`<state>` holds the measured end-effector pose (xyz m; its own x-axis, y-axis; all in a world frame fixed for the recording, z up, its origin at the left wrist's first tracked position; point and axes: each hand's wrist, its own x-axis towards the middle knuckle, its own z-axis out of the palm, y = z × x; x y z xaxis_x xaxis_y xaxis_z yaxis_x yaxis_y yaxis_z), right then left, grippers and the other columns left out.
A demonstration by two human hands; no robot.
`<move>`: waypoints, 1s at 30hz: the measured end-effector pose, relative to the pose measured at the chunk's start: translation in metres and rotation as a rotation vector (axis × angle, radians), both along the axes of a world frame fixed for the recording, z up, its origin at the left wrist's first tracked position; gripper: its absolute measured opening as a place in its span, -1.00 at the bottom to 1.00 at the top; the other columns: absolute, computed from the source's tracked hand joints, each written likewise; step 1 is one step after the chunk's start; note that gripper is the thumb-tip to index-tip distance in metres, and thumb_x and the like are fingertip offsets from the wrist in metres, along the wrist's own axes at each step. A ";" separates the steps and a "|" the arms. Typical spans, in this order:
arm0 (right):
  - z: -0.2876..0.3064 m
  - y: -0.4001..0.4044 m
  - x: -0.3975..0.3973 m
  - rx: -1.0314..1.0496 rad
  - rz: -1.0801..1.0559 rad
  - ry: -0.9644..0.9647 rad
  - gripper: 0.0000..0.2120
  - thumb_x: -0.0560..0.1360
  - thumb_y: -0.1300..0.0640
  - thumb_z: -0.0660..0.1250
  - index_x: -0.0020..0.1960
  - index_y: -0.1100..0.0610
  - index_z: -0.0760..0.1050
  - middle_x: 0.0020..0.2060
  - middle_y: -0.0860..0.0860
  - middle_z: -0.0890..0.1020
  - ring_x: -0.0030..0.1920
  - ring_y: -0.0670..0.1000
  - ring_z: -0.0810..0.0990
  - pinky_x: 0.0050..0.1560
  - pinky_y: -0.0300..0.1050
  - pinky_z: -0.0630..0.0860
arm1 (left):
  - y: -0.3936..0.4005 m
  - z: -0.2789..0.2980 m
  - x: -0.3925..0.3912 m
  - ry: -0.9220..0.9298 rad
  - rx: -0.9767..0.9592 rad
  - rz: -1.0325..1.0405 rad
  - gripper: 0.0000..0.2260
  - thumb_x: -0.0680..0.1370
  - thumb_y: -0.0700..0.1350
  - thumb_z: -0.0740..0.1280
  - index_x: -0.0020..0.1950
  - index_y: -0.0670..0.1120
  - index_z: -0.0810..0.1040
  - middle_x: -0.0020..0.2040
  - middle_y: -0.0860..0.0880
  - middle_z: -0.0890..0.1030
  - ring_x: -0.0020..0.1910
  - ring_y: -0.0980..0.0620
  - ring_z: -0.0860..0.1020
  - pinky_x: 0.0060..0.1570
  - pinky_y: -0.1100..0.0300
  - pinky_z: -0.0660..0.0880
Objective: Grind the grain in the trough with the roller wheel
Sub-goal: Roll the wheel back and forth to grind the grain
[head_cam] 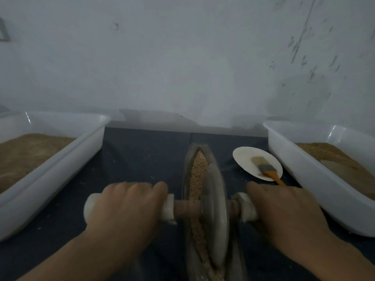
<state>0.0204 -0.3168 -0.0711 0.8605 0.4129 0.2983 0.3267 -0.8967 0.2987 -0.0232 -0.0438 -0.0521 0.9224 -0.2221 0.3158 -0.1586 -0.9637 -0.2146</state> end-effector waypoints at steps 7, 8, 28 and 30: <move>0.006 0.016 0.078 0.154 -0.077 -0.082 -0.84 0.48 -0.03 0.31 -0.10 0.01 0.36 -0.28 -0.03 0.55 -0.28 0.04 0.53 -0.31 -0.08 0.44 | -0.016 0.007 0.097 -0.081 -0.001 0.068 -0.83 0.50 0.01 0.31 -0.12 0.06 0.30 -0.10 0.05 0.57 -0.14 -0.04 0.57 -0.24 0.10 0.33; 0.006 0.017 0.083 0.171 -0.092 -0.060 -0.85 0.51 -0.03 0.28 -0.05 0.02 0.37 -0.23 -0.01 0.57 -0.24 0.05 0.54 -0.27 -0.06 0.47 | -0.018 0.008 0.102 -0.090 0.003 0.065 -0.81 0.49 0.00 0.32 -0.13 0.05 0.29 -0.10 0.04 0.58 -0.14 -0.04 0.57 -0.25 0.10 0.33; 0.020 0.025 0.056 -0.007 -0.023 -0.142 -0.76 0.46 0.05 0.36 -0.07 -0.01 0.27 -0.20 -0.04 0.58 -0.27 0.01 0.52 -0.47 -0.17 0.02 | -0.001 -0.021 0.082 -0.113 -0.107 0.048 -0.80 0.50 0.13 0.28 -0.16 0.12 0.28 -0.27 0.10 0.42 -0.29 0.05 0.46 -0.29 0.14 0.32; 0.021 0.029 0.076 0.011 -0.055 -0.156 -0.73 0.47 0.05 0.35 -0.09 0.01 0.22 -0.19 -0.02 0.59 -0.28 0.03 0.52 -0.48 -0.14 0.00 | -0.003 -0.017 0.098 -0.128 -0.109 0.063 -0.78 0.49 0.09 0.32 -0.16 0.11 0.27 -0.27 0.10 0.42 -0.32 0.05 0.40 -0.30 0.13 0.30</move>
